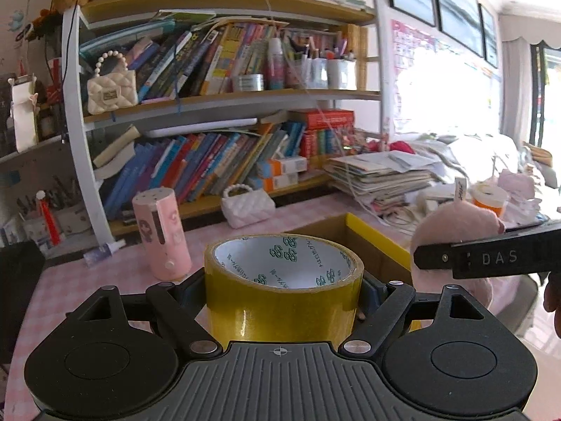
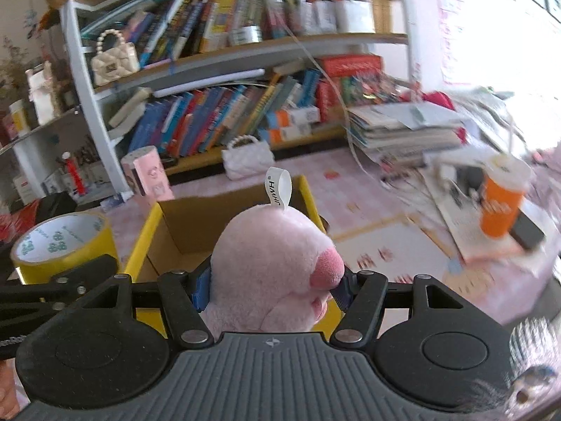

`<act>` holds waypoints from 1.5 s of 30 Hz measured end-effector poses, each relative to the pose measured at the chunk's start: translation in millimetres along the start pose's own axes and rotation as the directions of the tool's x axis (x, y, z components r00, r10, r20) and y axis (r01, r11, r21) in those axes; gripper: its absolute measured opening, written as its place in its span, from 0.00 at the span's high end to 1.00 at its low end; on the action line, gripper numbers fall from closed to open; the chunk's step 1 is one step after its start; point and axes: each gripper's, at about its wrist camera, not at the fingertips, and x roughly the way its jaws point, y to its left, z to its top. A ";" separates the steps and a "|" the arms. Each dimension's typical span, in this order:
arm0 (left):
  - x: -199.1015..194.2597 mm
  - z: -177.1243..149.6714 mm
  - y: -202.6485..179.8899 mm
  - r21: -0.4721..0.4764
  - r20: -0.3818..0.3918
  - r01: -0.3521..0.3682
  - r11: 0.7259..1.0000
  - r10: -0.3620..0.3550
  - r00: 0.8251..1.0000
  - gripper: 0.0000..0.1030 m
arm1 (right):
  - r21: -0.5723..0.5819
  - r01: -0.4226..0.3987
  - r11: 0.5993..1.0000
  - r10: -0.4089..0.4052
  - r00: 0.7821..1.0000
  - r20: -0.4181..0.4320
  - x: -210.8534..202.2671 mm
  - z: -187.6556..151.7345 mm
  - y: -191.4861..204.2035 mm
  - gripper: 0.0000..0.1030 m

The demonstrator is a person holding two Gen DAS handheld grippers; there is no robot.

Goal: Organize objects
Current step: 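Carry the tape roll and pink pig with both tools over the yellow box, then lower both tools into the yellow box and open them to release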

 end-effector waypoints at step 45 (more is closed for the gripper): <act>80.7 -7.4 -31.8 0.098 -0.115 -0.071 0.993 0.082 0.990 0.09 | -0.211 -0.178 0.961 0.145 0.976 -0.163 129.2 29.0 -0.8 0.24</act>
